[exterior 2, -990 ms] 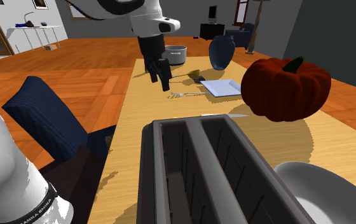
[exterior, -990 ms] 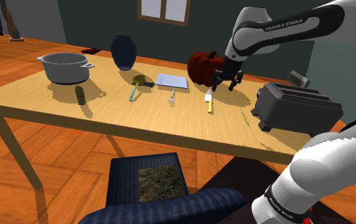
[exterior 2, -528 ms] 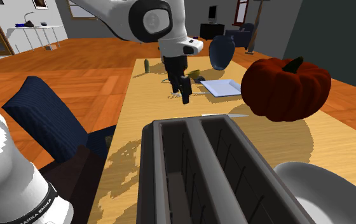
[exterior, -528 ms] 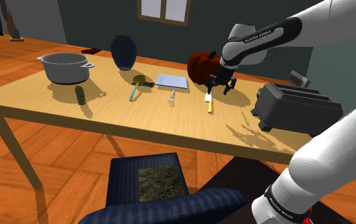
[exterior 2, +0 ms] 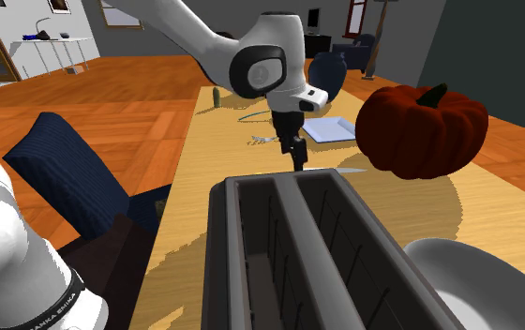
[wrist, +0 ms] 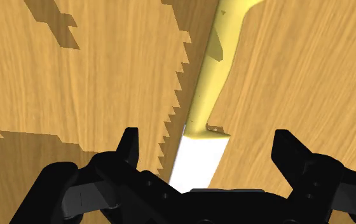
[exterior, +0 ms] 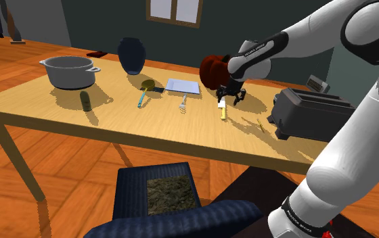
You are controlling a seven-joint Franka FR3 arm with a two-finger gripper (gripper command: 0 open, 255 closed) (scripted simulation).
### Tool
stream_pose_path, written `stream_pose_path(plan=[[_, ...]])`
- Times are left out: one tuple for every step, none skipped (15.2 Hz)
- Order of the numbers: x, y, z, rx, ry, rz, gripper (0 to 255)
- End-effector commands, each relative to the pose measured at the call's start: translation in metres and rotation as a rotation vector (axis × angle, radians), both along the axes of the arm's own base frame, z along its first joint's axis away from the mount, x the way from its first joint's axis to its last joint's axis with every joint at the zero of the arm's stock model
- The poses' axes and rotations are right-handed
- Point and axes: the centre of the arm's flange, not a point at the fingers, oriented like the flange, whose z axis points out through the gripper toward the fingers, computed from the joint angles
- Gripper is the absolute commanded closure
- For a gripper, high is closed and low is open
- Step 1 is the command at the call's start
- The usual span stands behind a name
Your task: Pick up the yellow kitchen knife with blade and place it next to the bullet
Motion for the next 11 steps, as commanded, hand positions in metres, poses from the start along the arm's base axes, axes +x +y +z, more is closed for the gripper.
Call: stream_pose_path(plan=[[0.003,-0.003,-0.012,0.0,-0.002,-0.004,0],[0.004,-0.004,-0.017,0.0,-0.002,-0.004,0],[0.005,-0.004,-0.022,0.0,-0.002,-0.004,0],[0.006,-0.004,-0.027,0.0,-0.002,-0.004,0],[0.007,-0.005,-0.033,0.0,-0.002,-0.004,0],[0.008,-0.005,-0.036,0.0,-0.002,-0.004,0],[0.008,-0.005,-0.036,0.0,-0.002,-0.004,0],[0.008,-0.005,-0.036,0.0,-0.002,-0.004,0],[0.008,-0.005,-0.036,0.0,-0.002,-0.004,0],[0.008,-0.005,-0.036,0.0,-0.002,-0.004,0],[0.008,-0.005,-0.036,0.0,-0.002,-0.004,0]])
